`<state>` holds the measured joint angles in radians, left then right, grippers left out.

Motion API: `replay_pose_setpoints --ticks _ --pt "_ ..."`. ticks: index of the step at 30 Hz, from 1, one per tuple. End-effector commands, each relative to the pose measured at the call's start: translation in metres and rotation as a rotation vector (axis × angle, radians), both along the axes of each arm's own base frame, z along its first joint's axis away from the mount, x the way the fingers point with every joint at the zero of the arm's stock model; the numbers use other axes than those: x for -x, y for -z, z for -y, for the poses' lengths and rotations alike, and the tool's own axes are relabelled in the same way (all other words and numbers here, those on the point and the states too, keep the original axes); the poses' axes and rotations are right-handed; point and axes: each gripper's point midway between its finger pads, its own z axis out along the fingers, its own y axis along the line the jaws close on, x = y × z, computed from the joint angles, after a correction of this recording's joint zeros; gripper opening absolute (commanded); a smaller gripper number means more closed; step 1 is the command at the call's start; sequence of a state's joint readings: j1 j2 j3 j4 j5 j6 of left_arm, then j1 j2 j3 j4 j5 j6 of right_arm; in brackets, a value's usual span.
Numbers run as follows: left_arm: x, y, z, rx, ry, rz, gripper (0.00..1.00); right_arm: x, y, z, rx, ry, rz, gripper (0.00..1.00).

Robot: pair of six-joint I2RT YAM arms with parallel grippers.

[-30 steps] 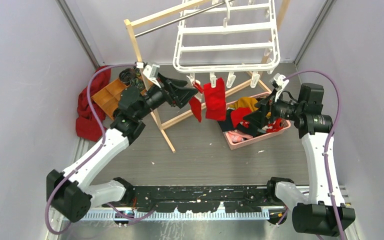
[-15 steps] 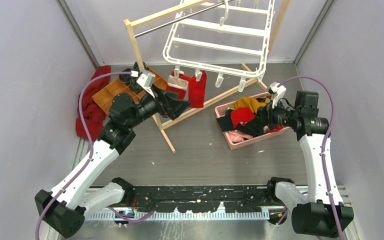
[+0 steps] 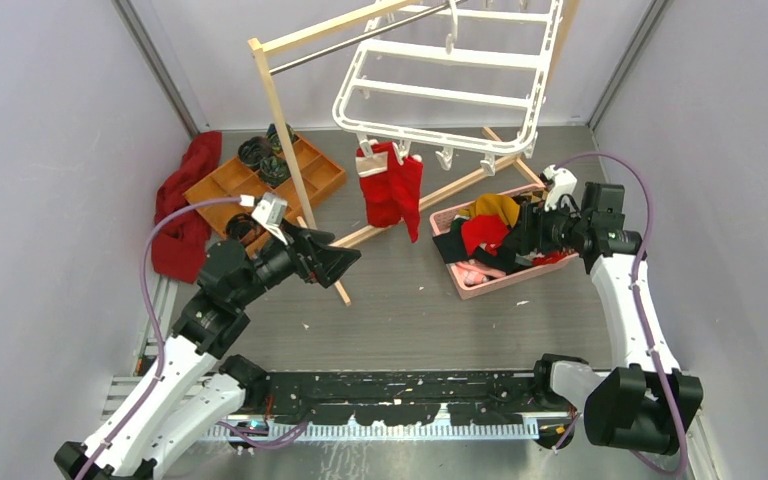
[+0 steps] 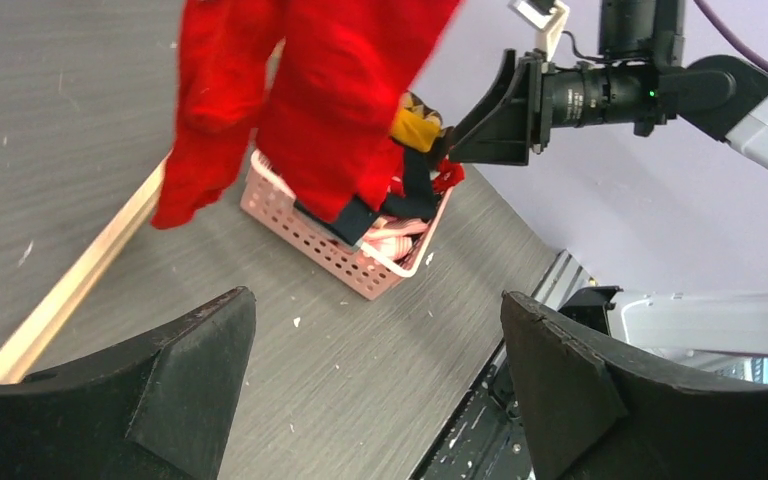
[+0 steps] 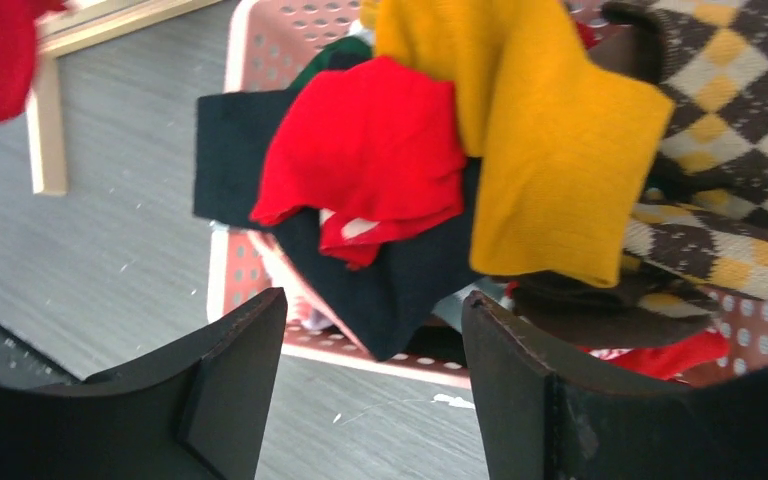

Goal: Clip the socks to the hanger
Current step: Pick up the sock from the bin.

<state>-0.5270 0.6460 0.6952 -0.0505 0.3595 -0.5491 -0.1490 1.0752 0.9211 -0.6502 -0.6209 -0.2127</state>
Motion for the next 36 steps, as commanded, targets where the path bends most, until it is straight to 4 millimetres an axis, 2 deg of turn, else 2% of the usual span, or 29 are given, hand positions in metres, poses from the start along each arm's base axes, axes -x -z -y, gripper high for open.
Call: replay_pose_setpoints --ticks 1,4,8,11,15,21,27,32,33,35,36 --pt "-0.006 0.009 -0.014 0.07 -0.113 -0.075 0.93 -0.033 -0.012 0.022 0.07 0.099 0.083 0.67" --pt "-0.005 0.012 -0.026 0.115 -0.176 -0.077 0.97 -0.037 -0.011 0.02 0.065 0.07 0.071 0.61" --pt "-0.004 0.018 -0.043 0.174 -0.266 -0.073 1.0 -0.027 -0.011 -0.006 -0.025 -0.081 0.044 0.55" --pt "-0.003 0.021 -0.05 0.237 -0.3 -0.074 1.0 -0.025 0.003 -0.021 -0.047 -0.122 -0.029 0.52" --pt "-0.004 0.021 -0.056 0.263 -0.331 -0.064 1.0 -0.03 0.008 -0.033 -0.062 -0.132 -0.044 0.53" --pt "-0.008 0.032 -0.055 0.23 -0.342 -0.108 0.99 -0.025 0.019 -0.064 -0.094 -0.198 -0.074 0.56" --pt "-0.012 0.035 -0.05 0.211 -0.336 -0.136 0.98 -0.045 0.038 -0.054 0.011 -0.112 -0.081 0.56" --pt "-0.014 0.036 -0.046 0.202 -0.323 -0.155 0.97 -0.04 0.055 -0.059 0.032 -0.136 -0.122 0.54" --pt "-0.014 0.036 -0.045 0.203 -0.32 -0.157 0.97 -0.038 0.058 -0.059 0.033 -0.138 -0.127 0.5" --pt "-0.014 0.037 -0.043 0.204 -0.312 -0.16 0.96 -0.036 0.056 -0.059 0.031 -0.131 -0.126 0.33" --pt "-0.014 0.036 -0.042 0.207 -0.306 -0.159 0.96 -0.036 0.052 -0.06 0.021 -0.128 -0.12 0.28"
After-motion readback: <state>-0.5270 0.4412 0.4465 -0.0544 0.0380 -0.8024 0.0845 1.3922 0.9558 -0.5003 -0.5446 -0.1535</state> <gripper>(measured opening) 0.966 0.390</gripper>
